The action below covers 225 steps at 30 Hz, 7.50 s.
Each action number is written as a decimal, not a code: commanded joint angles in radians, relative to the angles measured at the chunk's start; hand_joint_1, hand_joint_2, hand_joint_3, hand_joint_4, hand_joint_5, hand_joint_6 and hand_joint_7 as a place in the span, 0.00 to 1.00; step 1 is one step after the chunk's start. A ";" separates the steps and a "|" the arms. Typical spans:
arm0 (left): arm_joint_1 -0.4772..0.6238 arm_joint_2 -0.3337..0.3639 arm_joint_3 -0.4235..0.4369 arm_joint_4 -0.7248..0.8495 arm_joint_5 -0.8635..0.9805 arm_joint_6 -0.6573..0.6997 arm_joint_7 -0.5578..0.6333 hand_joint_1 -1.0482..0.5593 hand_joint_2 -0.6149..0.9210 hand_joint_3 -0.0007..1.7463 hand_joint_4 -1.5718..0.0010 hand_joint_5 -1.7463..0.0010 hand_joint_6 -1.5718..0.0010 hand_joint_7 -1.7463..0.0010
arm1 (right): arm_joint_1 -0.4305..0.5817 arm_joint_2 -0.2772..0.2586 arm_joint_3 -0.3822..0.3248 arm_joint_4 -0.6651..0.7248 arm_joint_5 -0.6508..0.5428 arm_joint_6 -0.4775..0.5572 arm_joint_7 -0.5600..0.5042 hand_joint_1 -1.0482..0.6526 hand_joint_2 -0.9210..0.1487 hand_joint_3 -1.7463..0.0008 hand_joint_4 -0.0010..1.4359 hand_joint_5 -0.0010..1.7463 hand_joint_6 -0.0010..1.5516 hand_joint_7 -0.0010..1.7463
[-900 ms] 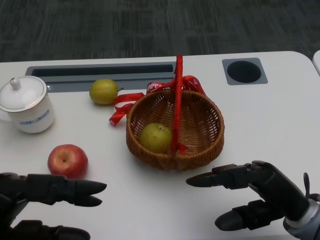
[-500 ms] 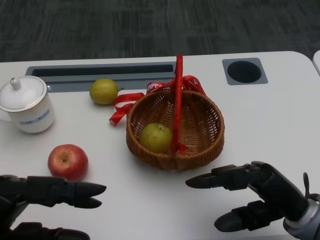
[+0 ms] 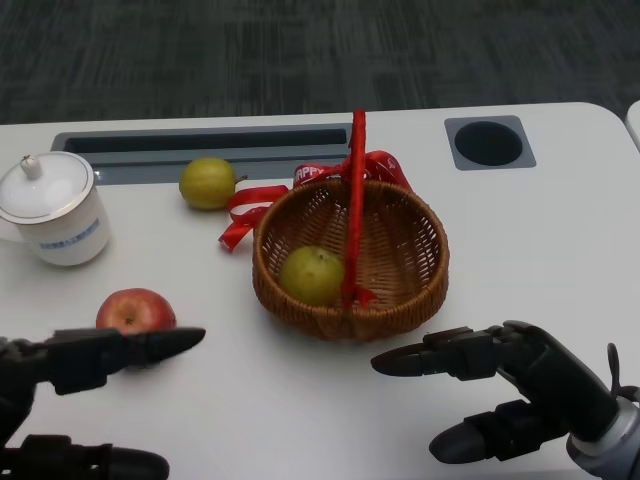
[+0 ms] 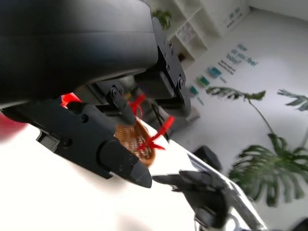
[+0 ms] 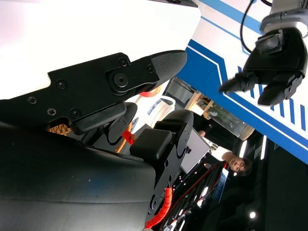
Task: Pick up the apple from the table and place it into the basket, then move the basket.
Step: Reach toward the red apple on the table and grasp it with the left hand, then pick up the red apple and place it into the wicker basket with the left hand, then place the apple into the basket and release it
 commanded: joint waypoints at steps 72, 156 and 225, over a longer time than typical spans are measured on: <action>-0.742 -0.020 -0.381 1.379 0.594 0.018 0.957 0.59 0.95 0.01 0.25 0.96 0.33 0.97 | 0.041 -0.044 -0.001 -0.089 0.020 0.019 -0.015 0.33 0.01 1.00 0.59 0.00 0.49 0.00; -0.926 -0.269 -0.316 1.192 0.364 0.044 0.570 0.63 0.93 0.00 0.26 1.00 0.33 1.00 | 0.086 -0.025 0.001 -0.139 0.017 0.009 -0.055 0.34 0.01 1.00 0.61 0.00 0.50 0.00; -0.324 0.042 -0.131 0.260 -0.051 0.301 -0.019 0.35 0.88 0.00 0.67 0.97 0.68 0.98 | -0.302 -0.108 -0.050 0.130 -0.174 -0.012 -0.106 0.25 0.05 1.00 0.46 0.00 0.37 0.00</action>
